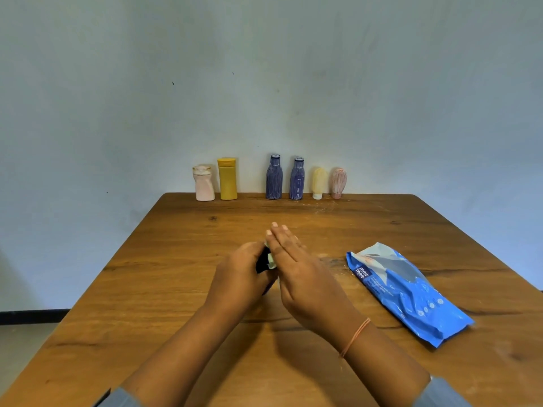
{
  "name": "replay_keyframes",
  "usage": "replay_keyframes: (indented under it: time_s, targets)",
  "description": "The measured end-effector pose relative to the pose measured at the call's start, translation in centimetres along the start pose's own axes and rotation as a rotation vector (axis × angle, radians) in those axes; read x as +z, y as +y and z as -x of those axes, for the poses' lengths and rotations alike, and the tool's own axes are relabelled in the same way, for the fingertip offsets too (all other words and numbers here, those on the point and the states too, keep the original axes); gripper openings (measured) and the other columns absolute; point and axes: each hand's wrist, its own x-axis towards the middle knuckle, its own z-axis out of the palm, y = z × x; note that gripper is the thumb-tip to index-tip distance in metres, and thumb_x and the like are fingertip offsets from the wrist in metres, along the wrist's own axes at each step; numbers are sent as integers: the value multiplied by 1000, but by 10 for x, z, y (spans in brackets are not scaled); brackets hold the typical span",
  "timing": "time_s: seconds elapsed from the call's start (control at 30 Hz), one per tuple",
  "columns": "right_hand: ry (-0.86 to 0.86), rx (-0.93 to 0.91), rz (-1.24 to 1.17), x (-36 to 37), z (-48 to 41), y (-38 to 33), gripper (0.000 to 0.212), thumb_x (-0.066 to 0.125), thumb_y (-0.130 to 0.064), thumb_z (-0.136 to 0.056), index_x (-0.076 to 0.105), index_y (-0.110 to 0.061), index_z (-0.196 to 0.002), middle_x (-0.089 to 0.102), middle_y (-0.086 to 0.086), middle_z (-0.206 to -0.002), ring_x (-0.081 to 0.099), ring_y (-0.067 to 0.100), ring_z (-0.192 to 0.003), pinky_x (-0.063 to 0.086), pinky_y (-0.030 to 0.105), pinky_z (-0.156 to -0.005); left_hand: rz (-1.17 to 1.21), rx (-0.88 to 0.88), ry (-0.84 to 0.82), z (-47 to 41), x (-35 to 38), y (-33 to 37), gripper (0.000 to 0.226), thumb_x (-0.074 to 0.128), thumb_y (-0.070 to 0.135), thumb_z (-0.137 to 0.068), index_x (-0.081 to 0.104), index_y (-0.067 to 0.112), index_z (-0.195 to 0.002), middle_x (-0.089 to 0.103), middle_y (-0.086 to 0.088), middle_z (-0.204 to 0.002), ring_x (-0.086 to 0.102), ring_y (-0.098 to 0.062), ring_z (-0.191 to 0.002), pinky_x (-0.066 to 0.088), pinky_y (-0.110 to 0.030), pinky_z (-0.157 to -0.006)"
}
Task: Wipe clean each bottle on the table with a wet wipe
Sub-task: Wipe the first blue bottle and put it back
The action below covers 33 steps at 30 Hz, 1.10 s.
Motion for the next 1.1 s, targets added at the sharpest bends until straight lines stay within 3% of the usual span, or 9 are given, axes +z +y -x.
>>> replay_keyframes:
  time_s: [0.13, 0.23, 0.37, 0.53, 0.67, 0.83, 0.93, 1.0, 1.1]
  targets:
    - [-12, 116, -300, -11, -5, 6, 48, 34, -12, -99, 23, -16, -145, 25, -2, -152, 12, -4, -134, 10, 10, -111, 13, -13, 14, 0, -3, -1, 28, 70, 25, -76, 61, 24, -103, 50, 18, -80, 54, -6, -76, 33, -9, -56]
    - [38, 181, -295, -11, -2, 7, 50, 38, -11, -98, 23, -17, -145, 31, 0, -150, 26, 5, -136, 23, 17, -110, 67, -81, 50, -4, -5, -3, 35, 73, 34, -74, 61, 29, -106, 57, 16, -89, 53, -4, -80, 33, -10, -61]
    - [17, -18, -52, 1, 1, 0, 56, 33, -11, -89, 24, -9, -144, 24, 7, -151, 11, 8, -137, 7, 23, -112, -56, -34, 6, -5, -5, -1, 30, 67, 27, -81, 59, 26, -111, 61, 8, -100, 51, -6, -82, 32, -12, -58]
    - [4, 149, -288, -12, -8, 9, 49, 36, -12, -99, 21, -17, -146, 24, -2, -153, 13, -2, -136, 11, 8, -107, -29, -22, 8, -6, -5, 0, 34, 69, 27, -78, 60, 26, -111, 57, 12, -92, 49, -5, -79, 31, -11, -57]
    - [-47, 42, -71, -4, -4, 3, 52, 28, -14, -95, 18, -13, -147, 16, 2, -155, 1, -1, -134, -4, 6, -104, -19, -89, 36, -5, 0, -4, 30, 66, 27, -81, 61, 25, -111, 63, 7, -100, 53, -9, -83, 40, -21, -67]
    - [8, 94, -223, -3, -7, 4, 50, 28, -15, -94, 30, -10, -143, 29, 4, -150, 17, 2, -136, 13, 12, -109, 3, -56, 0, -3, 1, -7, 33, 66, 30, -80, 60, 27, -112, 57, 13, -94, 52, -6, -84, 36, -14, -64]
    - [34, 363, -602, -8, -16, 14, 29, 39, -11, -98, 60, -12, -118, 61, 4, -121, 59, 12, -102, 44, 19, -81, 59, -111, -27, -7, 2, -11, 35, 70, 30, -76, 60, 27, -110, 58, 12, -99, 55, -8, -90, 44, -23, -73]
    - [130, 514, -759, -6, -23, 21, 25, 41, -12, -98, 65, -14, -95, 66, 2, -88, 59, 13, -70, 42, 20, -60, 153, -169, -24, -14, 3, -17, 41, 75, 28, -73, 58, 27, -109, 59, 8, -107, 57, -12, -97, 49, -35, -83]
    - [243, 654, -811, -1, -30, 32, 26, 40, -10, -97, 64, -6, -90, 60, -1, -73, 50, 6, -62, 37, 13, -51, 288, -254, -20, -27, 1, -24, 51, 76, 25, -72, 49, 27, -115, 59, 6, -114, 58, -14, -101, 50, -39, -87]
